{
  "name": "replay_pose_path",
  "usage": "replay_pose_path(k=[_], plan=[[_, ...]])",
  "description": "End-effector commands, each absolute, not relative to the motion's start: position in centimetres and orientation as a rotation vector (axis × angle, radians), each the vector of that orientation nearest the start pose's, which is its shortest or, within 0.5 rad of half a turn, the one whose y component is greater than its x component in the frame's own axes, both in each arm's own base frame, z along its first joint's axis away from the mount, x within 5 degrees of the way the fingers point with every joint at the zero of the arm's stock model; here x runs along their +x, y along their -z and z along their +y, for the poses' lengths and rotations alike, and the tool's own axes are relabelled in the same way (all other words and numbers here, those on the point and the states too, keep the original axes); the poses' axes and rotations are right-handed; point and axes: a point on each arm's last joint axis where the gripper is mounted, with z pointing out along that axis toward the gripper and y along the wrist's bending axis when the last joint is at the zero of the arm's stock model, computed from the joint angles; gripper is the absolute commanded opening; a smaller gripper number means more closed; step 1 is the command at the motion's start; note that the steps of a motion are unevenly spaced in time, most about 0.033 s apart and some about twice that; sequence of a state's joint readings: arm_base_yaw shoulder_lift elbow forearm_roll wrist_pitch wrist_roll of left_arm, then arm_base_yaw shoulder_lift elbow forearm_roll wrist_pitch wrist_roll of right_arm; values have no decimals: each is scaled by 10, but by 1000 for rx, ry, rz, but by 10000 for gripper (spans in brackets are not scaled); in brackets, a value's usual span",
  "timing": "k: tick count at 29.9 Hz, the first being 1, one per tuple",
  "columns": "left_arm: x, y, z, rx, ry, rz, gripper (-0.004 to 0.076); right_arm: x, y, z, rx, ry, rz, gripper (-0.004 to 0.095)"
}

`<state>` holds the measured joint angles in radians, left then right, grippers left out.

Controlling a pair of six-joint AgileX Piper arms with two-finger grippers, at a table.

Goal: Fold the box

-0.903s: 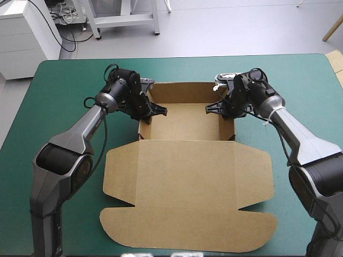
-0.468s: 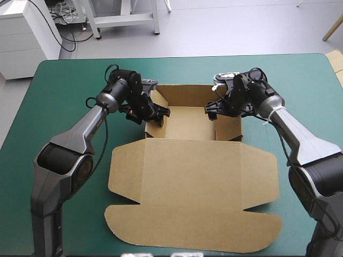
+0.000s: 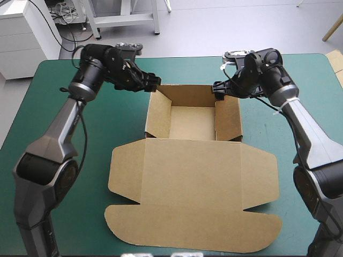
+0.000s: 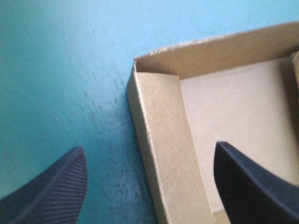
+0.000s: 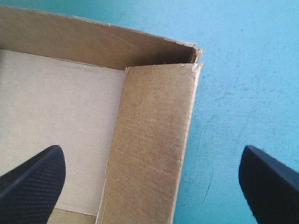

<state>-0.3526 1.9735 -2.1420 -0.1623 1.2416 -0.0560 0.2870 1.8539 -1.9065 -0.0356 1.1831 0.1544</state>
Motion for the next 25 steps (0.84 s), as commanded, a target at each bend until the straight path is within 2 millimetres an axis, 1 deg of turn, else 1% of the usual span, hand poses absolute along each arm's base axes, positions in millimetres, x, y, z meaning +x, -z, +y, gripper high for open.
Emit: replay_pose_path(k=[1, 3, 5, 7, 8, 9, 11, 12, 14, 16, 19, 21, 23, 25], plan=[[352, -456, -143, 453, 379, 2354, 465, 362, -415, 101, -173, -133, 2460, 929], [333, -477, -136, 450, 385, 2297, 391, 352, -417, 98, -169, -135, 2464, 929], [309, -501, -127, 448, 390, 2227, 270, 339, -413, 95, -171, -133, 2487, 929], [284, -523, -118, 498, 366, 2140, 94, 327, -410, 92, -173, -128, 2508, 929], [273, -532, -114, 512, 358, 2106, 22, 322, -406, 90, -175, -124, 2523, 929], [258, -542, -109, 518, 353, 2067, -3, 318, -403, 89, -173, -122, 2535, 929], [228, -559, -98, 509, 356, 2004, -8, 315, -396, 88, -153, -128, 2540, 929], [216, -564, -94, 506, 354, 1983, -8, 315, -395, 88, -137, -134, 2536, 929], [185, -573, -82, 497, 343, 1942, -8, 318, -393, 89, -119, -146, 2528, 929], [156, -574, -69, 484, 312, 1920, -8, 322, -390, 91, -110, -158, 2519, 929], [119, -564, -51, 458, 263, 1918, -8, 333, -382, 94, -110, -167, 2508, 929], [98, -552, -43, 451, 268, 1929, -8, 341, -375, 97, -108, -177, 2502, 929], [76, -535, -36, 454, 273, 1937, -8, 350, -363, 100, -109, -175, 2529, 929], [61, -518, -30, 448, 276, 1951, -8, 357, -350, 103, -113, -168, 2573, 929]])
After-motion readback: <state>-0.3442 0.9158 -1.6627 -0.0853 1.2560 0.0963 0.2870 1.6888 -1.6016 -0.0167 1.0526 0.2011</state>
